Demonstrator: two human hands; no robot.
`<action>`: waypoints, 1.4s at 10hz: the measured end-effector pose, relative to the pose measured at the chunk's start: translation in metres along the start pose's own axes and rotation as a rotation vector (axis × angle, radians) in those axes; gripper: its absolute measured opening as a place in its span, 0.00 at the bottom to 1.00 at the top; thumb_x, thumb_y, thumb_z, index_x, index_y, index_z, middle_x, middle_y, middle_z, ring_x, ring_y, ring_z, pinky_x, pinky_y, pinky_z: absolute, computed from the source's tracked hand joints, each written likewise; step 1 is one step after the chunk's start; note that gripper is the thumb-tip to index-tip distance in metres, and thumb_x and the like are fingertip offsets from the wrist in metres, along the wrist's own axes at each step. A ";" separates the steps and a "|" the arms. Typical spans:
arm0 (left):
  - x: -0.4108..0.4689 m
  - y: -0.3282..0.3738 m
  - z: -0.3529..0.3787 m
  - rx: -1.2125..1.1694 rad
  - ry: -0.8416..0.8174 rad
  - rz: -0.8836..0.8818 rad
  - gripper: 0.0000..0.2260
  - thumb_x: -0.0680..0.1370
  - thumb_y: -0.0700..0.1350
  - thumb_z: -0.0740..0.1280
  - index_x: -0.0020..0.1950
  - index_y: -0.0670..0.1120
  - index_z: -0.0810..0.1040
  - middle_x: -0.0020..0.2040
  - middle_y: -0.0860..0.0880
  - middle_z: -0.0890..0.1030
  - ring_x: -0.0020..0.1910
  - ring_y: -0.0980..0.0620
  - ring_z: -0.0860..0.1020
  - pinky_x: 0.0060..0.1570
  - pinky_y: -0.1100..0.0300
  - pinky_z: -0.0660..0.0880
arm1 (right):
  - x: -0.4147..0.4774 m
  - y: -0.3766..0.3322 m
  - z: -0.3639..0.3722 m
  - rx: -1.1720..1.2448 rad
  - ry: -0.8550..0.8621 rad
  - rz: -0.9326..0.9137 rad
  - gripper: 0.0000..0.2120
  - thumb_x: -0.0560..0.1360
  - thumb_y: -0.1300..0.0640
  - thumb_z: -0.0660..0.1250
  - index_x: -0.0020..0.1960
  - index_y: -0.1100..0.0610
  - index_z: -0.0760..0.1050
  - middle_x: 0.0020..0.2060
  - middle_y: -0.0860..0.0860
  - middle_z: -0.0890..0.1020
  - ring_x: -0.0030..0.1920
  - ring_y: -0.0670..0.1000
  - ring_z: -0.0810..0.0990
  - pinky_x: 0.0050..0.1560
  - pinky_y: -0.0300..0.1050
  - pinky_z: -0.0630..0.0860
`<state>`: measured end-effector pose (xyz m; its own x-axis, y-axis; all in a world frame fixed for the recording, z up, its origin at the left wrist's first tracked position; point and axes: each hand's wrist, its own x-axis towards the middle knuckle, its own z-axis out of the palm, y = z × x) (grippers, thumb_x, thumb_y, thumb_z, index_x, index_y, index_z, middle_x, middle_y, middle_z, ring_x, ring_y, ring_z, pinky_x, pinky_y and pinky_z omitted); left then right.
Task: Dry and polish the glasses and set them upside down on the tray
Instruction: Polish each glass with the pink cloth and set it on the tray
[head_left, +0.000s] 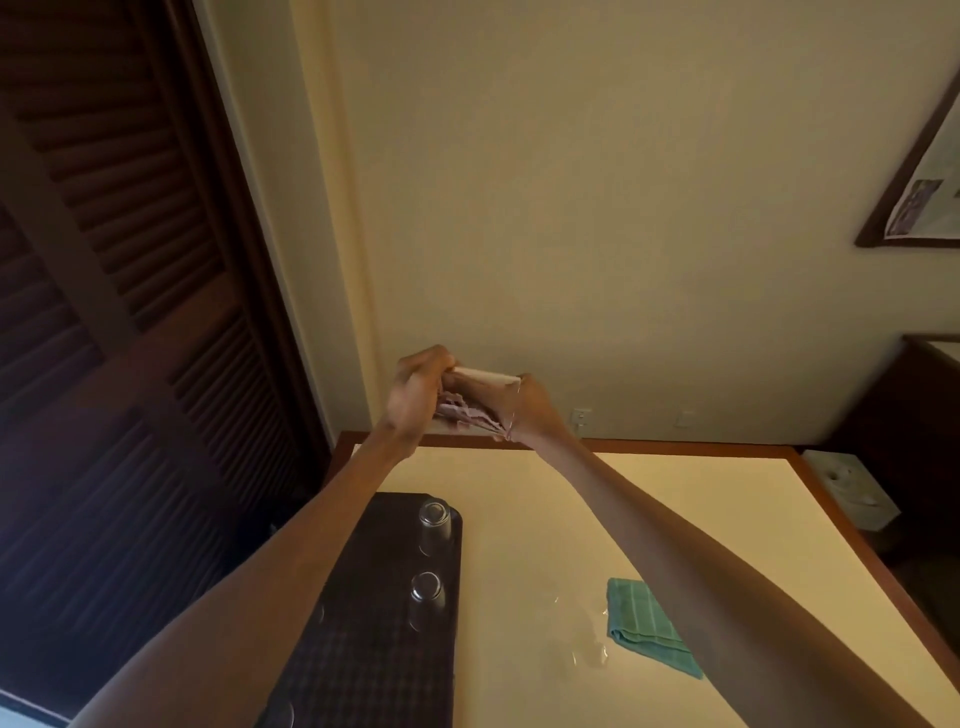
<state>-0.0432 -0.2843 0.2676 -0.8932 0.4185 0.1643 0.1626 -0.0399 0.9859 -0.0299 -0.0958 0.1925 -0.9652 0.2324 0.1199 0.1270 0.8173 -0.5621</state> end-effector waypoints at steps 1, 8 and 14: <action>0.000 -0.002 -0.003 -0.031 -0.054 0.020 0.13 0.83 0.45 0.57 0.45 0.38 0.74 0.37 0.40 0.76 0.35 0.45 0.79 0.31 0.58 0.75 | -0.010 -0.027 -0.023 0.000 -0.003 0.031 0.19 0.75 0.54 0.74 0.58 0.65 0.78 0.46 0.54 0.81 0.40 0.47 0.81 0.39 0.42 0.79; 0.007 0.004 0.003 0.104 -0.083 0.144 0.14 0.86 0.46 0.60 0.46 0.40 0.76 0.40 0.39 0.81 0.36 0.46 0.84 0.30 0.56 0.80 | -0.039 -0.053 -0.066 -0.239 -0.069 -0.153 0.17 0.74 0.45 0.72 0.59 0.52 0.78 0.48 0.48 0.83 0.50 0.47 0.82 0.49 0.45 0.79; 0.003 0.002 0.013 0.202 0.025 0.155 0.16 0.86 0.49 0.62 0.50 0.38 0.79 0.41 0.39 0.82 0.33 0.49 0.83 0.26 0.58 0.77 | -0.041 -0.056 -0.054 0.599 -0.217 0.435 0.19 0.81 0.45 0.63 0.43 0.61 0.78 0.27 0.51 0.76 0.19 0.44 0.71 0.18 0.36 0.63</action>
<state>-0.0403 -0.2712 0.2694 -0.8610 0.3987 0.3159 0.3763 0.0813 0.9229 0.0146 -0.1227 0.2627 -0.8877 0.3084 -0.3420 0.4198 0.2367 -0.8762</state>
